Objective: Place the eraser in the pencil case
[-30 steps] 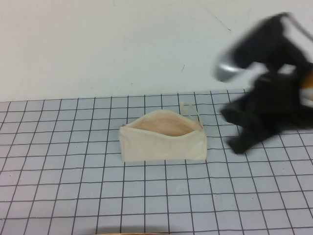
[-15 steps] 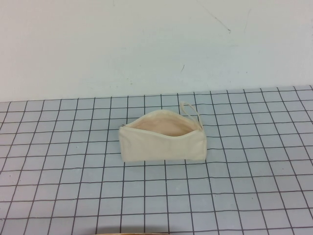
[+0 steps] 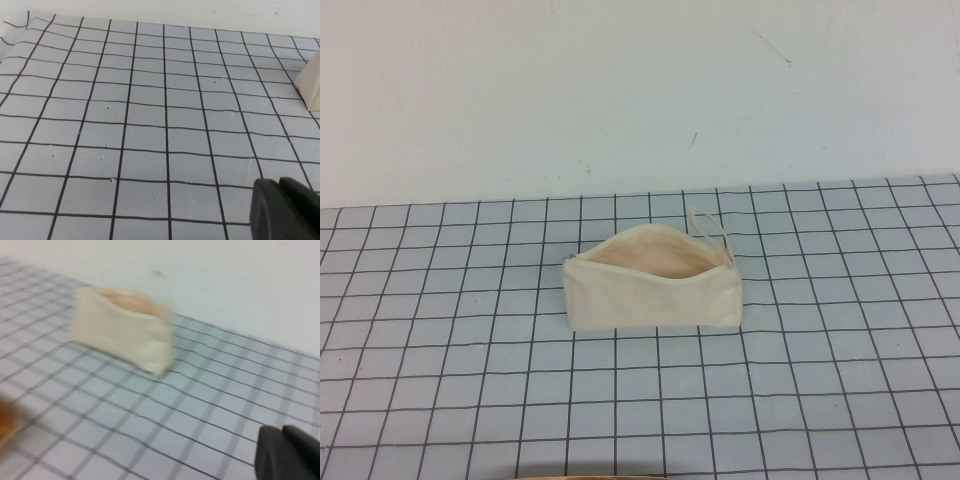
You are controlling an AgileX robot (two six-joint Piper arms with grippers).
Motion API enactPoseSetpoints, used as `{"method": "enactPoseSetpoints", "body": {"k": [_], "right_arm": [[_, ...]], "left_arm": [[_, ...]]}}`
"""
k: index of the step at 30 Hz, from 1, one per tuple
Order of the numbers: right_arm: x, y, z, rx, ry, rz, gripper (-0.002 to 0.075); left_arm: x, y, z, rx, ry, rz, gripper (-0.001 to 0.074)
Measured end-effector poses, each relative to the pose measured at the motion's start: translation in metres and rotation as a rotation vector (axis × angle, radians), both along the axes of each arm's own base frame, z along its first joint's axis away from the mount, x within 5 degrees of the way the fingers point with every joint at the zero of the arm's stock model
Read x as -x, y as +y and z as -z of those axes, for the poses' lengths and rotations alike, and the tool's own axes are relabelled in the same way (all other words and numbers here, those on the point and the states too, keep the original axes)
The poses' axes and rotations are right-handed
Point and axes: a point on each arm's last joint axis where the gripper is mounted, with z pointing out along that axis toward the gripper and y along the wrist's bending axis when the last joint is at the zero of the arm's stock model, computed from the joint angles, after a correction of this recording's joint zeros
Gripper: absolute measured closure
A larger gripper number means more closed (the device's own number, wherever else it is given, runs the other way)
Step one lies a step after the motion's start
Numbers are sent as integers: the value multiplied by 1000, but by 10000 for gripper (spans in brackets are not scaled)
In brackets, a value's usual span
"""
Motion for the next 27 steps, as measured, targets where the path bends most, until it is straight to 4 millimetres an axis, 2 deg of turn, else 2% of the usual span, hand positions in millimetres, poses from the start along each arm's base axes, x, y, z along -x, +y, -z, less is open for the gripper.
{"method": "enactPoseSetpoints", "body": {"k": [5, 7, 11, 15, 27], "right_arm": [[-2, -12, 21, -71, 40, 287, 727], [-4, -19, 33, -100, 73, 456, 727], [-6, -27, 43, -115, 72, 610, 727], [-7, -28, 55, -119, 93, 629, 727], [-6, -19, 61, -123, 166, 473, 727]], "left_arm": [[0, 0, 0, 0, 0, 0, 736], [0, 0, 0, 0, 0, 0, 736], [0, 0, 0, 0, 0, 0, 736], [0, 0, 0, 0, 0, 0, 736], [0, 0, 0, 0, 0, 0, 736]]}}
